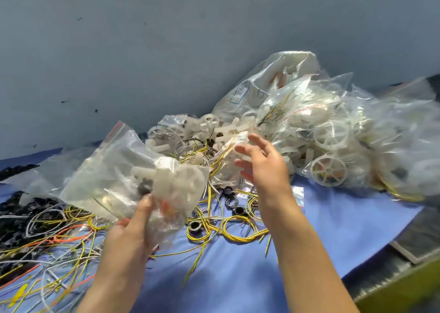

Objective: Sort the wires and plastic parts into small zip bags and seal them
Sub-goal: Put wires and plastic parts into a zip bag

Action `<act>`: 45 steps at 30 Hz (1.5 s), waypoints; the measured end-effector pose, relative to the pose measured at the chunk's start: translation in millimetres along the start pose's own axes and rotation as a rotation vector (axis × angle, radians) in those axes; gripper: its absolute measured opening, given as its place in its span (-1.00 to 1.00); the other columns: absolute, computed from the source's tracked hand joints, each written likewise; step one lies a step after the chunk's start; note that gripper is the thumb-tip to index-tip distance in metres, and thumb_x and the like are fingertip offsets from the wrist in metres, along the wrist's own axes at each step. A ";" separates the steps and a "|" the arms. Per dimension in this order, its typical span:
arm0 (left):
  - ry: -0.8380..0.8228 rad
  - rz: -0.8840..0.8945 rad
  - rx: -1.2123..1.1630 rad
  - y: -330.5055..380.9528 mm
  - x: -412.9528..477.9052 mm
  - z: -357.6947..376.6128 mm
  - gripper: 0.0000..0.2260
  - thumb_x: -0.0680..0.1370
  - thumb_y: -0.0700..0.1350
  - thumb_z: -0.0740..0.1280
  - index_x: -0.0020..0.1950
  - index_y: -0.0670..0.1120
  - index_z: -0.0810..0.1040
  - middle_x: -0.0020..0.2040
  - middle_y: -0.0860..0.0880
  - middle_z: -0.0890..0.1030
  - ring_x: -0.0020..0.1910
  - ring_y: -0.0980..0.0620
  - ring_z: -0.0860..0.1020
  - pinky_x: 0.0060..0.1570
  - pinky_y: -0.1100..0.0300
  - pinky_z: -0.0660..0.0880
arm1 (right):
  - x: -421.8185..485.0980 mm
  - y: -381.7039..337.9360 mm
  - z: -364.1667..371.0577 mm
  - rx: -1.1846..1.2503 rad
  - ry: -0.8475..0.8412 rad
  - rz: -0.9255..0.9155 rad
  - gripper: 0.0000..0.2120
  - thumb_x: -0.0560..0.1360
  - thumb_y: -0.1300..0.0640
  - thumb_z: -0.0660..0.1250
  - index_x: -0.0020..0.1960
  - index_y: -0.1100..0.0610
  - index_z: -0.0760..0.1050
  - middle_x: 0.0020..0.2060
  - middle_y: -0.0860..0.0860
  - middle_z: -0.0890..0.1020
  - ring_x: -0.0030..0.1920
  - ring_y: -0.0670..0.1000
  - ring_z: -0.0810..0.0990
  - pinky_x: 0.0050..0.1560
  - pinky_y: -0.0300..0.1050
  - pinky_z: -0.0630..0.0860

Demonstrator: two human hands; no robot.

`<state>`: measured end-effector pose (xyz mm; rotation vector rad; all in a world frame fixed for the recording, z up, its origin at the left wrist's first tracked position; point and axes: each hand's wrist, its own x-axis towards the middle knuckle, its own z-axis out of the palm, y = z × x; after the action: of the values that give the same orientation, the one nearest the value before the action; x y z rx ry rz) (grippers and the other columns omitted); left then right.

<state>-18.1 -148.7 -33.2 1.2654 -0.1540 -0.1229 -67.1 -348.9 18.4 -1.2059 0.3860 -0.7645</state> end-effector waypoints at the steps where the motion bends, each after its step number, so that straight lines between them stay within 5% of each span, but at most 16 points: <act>1: -0.016 -0.021 -0.070 1.3 3.2 14.7 -0.77 0.54 0.00 0.34 -0.01 -0.11 0.71 -0.04 -0.09 0.72 -0.09 0.01 0.70 -0.21 0.17 0.64 | 5.1 0.2 -11.0 0.109 0.031 0.102 -0.80 0.62 0.16 0.22 0.20 0.00 0.51 -0.13 -0.08 0.70 -0.22 -0.06 0.60 -0.21 -0.22 0.51; 6: -0.321 -0.048 -0.157 31.0 40.1 129.9 -0.73 0.61 -0.05 0.27 0.07 -0.23 0.63 -0.14 -0.10 0.70 -0.31 0.08 0.66 -0.44 0.33 0.51 | 19.5 4.3 -52.6 0.331 0.198 0.259 -0.81 0.62 0.16 0.16 0.01 0.01 0.55 -0.19 -0.07 0.67 -0.25 -0.07 0.56 -0.19 -0.17 0.44; 9: -0.600 -0.055 -0.175 77.5 67.9 218.7 -0.66 0.63 0.03 0.23 0.17 -0.23 0.55 0.03 -0.16 0.67 -0.04 -0.03 0.67 -0.17 0.26 0.60 | 22.4 2.5 -60.0 0.355 0.231 0.260 -0.81 0.60 0.17 0.18 0.02 0.01 0.57 -0.27 -0.07 0.68 -0.28 -0.07 0.56 -0.22 -0.19 0.44; 14: -0.634 -0.152 -0.024 94.8 65.9 288.7 -0.60 0.56 0.08 0.34 0.20 -0.20 0.43 0.25 -0.24 0.48 0.15 -0.16 0.57 0.04 0.06 0.62 | 29.1 2.9 -63.8 0.297 0.264 0.265 -0.80 0.63 0.15 0.17 0.02 0.03 0.57 -0.35 -0.11 0.65 -0.34 -0.08 0.52 -0.21 -0.16 0.41; 18: -0.481 -0.060 0.014 45.1 49.8 240.0 -0.85 0.61 -0.03 0.29 0.05 -0.10 0.52 0.05 -0.11 0.62 -0.04 -0.04 0.68 -0.15 0.16 0.63 | 31.0 4.8 -56.2 0.255 0.231 0.257 -0.78 0.62 0.19 0.16 -0.04 0.03 0.56 -0.32 -0.09 0.65 -0.35 -0.09 0.53 -0.24 -0.17 0.41; 27: 0.074 -0.007 -0.122 3.6 38.3 84.2 -0.88 0.65 -0.16 0.20 0.02 -0.05 0.54 -0.23 -0.02 0.62 -0.37 0.07 0.61 -0.42 0.21 0.56 | -0.5 26.0 19.0 -0.046 -0.116 0.205 -0.76 0.61 0.24 0.16 -0.10 0.05 0.57 -0.25 0.00 0.63 -0.34 -0.10 0.54 -0.44 -0.36 0.43; 31: 0.246 -0.012 -0.044 1.6 37.7 28.8 -0.85 0.66 -0.12 0.16 0.03 -0.03 0.52 -0.17 -0.05 0.58 -0.30 0.05 0.56 -0.37 0.20 0.57 | -23.1 55.5 61.7 -0.352 -0.260 0.072 -0.80 0.56 0.19 0.19 -0.11 -0.01 0.56 -0.20 -0.03 0.67 -0.17 0.00 0.60 -0.10 -0.05 0.53; 35: 0.319 0.030 0.006 13.7 35.2 -30.5 -0.87 0.65 -0.18 0.17 0.01 -0.06 0.50 -0.18 -0.06 0.57 -0.30 0.04 0.54 -0.32 0.17 0.54 | -42.4 81.7 96.7 -0.735 -0.374 -0.087 -0.80 0.57 0.10 0.16 0.05 0.01 0.55 -0.04 0.02 0.66 0.01 0.09 0.58 0.03 -0.02 0.50; 40: 0.467 0.156 0.306 41.6 38.9 -111.9 -0.84 0.62 -0.23 0.18 -0.03 0.01 0.48 -0.14 -0.06 0.60 -0.26 0.03 0.57 -0.36 0.24 0.54 | -64.3 107.6 142.4 -0.912 -0.531 -0.159 -0.75 0.62 0.07 0.11 0.16 0.08 0.51 0.09 0.06 0.62 0.12 0.13 0.55 0.09 0.03 0.48; 45: 0.674 0.248 0.691 63.9 32.5 -183.1 -0.87 0.56 -0.23 0.24 0.06 -0.04 0.49 -0.04 -0.08 0.59 0.02 -0.15 0.57 0.10 0.00 0.49 | -90.7 126.3 184.9 -0.871 -0.667 -0.300 -0.79 0.60 0.09 0.15 0.11 0.03 0.54 0.03 0.01 0.63 0.08 0.06 0.55 0.04 -0.02 0.45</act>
<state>47.9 36.4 -24.3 1.8894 0.2545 0.6175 29.3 -137.8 -48.9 -2.2819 -0.0495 -0.3852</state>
